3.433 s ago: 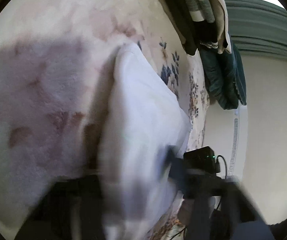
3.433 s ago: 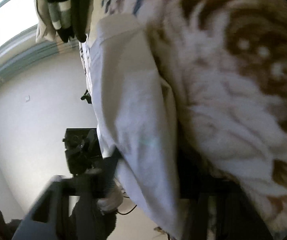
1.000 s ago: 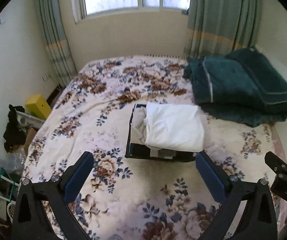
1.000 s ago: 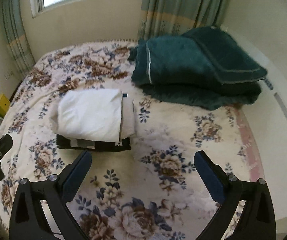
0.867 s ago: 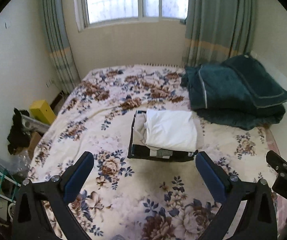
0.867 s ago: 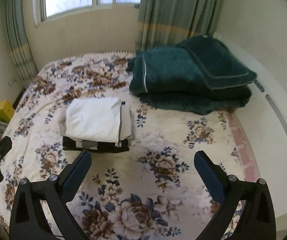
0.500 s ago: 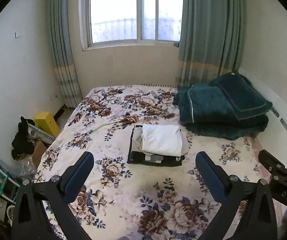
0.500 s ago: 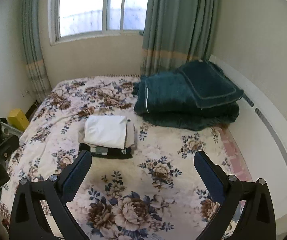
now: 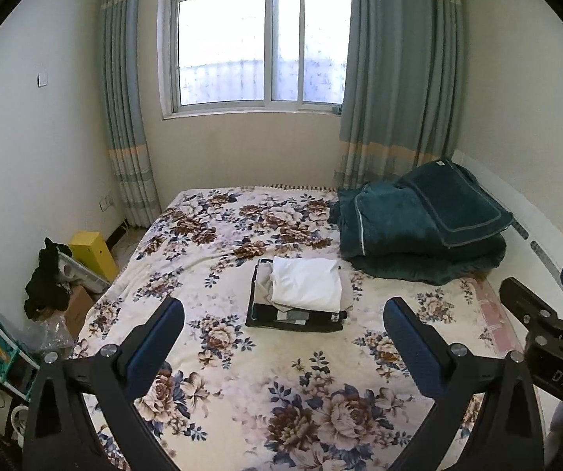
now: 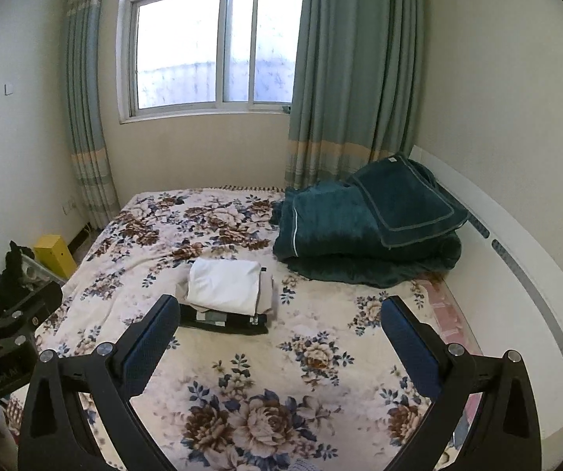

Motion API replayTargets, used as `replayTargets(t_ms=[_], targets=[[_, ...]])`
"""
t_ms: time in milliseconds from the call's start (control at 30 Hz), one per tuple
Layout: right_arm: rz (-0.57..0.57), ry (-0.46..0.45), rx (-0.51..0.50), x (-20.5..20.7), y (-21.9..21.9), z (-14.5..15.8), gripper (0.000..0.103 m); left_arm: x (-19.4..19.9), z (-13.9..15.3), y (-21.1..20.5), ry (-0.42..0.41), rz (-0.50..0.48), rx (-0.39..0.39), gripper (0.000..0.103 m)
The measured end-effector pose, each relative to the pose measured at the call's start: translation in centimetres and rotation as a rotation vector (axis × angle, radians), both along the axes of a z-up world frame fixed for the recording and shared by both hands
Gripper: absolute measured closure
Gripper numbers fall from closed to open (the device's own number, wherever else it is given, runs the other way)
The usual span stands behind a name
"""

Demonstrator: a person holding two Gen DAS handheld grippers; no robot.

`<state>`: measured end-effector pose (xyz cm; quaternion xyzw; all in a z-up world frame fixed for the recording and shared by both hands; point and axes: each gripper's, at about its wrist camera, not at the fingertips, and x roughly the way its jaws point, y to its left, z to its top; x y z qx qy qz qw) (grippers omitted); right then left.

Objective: Fold small clothes

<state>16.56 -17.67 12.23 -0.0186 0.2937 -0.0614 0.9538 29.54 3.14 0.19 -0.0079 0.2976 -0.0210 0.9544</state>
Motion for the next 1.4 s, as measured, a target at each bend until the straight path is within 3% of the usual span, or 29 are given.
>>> replayTargets(t_ms=[1400], targets=[[0.032, 0.001, 0.019, -0.8, 1.1, 0.3, 0.000, -1.7, 1.5, -0.7, -0.037, 0.036, 0.016, 0.000]])
